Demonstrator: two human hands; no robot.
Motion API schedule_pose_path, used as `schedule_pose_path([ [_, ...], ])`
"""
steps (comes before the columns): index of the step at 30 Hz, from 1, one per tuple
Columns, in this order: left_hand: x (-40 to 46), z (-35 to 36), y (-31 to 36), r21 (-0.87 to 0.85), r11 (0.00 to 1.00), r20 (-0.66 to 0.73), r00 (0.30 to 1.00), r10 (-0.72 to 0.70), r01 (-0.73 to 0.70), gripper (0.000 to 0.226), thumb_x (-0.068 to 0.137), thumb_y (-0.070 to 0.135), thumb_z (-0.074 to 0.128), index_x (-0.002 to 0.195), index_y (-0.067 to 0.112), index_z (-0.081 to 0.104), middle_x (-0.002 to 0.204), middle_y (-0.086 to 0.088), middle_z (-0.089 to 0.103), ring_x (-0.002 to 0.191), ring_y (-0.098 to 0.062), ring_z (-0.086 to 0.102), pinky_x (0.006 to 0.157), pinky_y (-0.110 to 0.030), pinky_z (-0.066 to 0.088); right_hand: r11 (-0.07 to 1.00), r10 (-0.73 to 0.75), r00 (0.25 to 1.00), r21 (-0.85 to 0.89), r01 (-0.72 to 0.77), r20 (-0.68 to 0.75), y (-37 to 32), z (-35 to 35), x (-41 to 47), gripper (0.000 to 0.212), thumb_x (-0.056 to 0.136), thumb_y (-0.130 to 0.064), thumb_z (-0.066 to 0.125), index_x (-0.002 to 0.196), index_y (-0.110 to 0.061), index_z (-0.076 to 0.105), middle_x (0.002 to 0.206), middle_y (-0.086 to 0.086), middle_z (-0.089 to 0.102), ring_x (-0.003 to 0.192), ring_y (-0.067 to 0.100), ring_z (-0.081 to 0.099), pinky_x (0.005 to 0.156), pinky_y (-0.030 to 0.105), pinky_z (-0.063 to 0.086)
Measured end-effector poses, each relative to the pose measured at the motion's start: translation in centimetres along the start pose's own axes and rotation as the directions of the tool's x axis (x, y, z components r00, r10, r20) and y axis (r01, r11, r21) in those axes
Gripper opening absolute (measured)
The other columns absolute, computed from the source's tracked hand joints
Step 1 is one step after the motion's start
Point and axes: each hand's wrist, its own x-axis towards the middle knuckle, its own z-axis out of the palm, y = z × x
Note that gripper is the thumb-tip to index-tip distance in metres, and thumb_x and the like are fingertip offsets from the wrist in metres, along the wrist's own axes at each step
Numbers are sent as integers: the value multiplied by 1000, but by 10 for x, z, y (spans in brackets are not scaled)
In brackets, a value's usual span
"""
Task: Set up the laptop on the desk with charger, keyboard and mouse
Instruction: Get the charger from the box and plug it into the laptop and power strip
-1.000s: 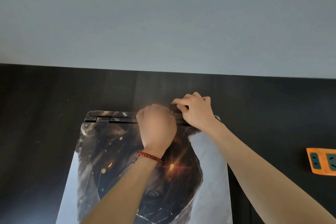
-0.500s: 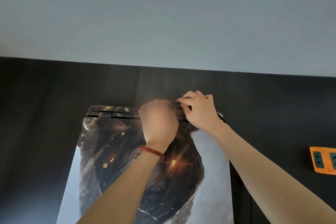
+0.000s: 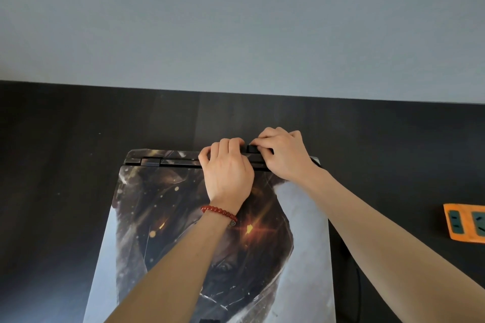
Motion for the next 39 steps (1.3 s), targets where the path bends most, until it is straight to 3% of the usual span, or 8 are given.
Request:
schedule_pose_path([
  [8,0,1,-2,-24,1000,-29,1000,-8,8,27,80,6,44,100,8,62,96,-9,66,94,-29,58,94,-44,36,998,45,999,-50,-45,-8,-5,3,-7,32,93,-15,40,113,-27,63,114,-6,60,99,18,51,80,37,26],
  [12,-3,-5,-1,-65,998,5,1000,-6,6,26,85,10,48,108,8,59,108,-10,62,104,-29,54,98,-42,32,992,103,995,-70,-103,-3,-17,-5,-40,41,95,-19,38,135,-25,42,136,-4,49,125,17,41,102,43,24],
  [16,-18,-25,-2,-238,971,127,992,6,25,33,88,11,51,119,4,54,126,-15,50,121,-29,43,108,-38,29,993,116,986,-24,-120,-123,-28,-25,-114,44,93,-17,42,137,-20,40,141,-1,44,133,16,35,112,44,21],
  [21,-107,-63,-7,-417,909,228,967,114,-9,29,88,13,55,117,10,56,126,-8,51,119,-20,44,103,-28,32,939,277,948,254,-232,-158,-30,-40,-239,39,92,-13,49,131,-19,48,129,-3,53,119,10,46,100,24,35],
  [28,-236,-86,-28,-562,824,450,863,231,73,25,91,20,54,115,15,59,113,4,57,108,-12,53,97,-31,43,832,541,840,171,-528,-39,-22,1,-399,42,92,-10,49,134,-15,44,131,2,50,122,18,44,104,38,38],
  [31,-263,-83,-33,-482,869,529,829,184,115,33,91,22,53,123,14,54,122,-1,54,116,-18,50,103,-35,39,746,654,754,218,-630,-59,-22,14,-435,46,92,-11,47,138,-12,37,136,7,47,128,21,41,107,40,36],
  [34,-281,-74,-36,-262,965,623,763,171,-2,49,90,23,54,135,10,41,132,-9,47,123,-27,41,106,-34,34,780,610,792,166,-604,18,-26,22,-444,54,93,-23,48,143,-16,28,144,5,40,133,24,34,107,43,33],
  [39,-292,-63,-24,-189,981,675,731,105,33,44,88,21,56,130,10,47,115,-14,56,109,-30,51,96,-33,39,746,663,726,-79,-662,181,-19,30,-447,55,91,-29,50,141,-21,28,137,4,36,130,24,32,102,47,35],
])
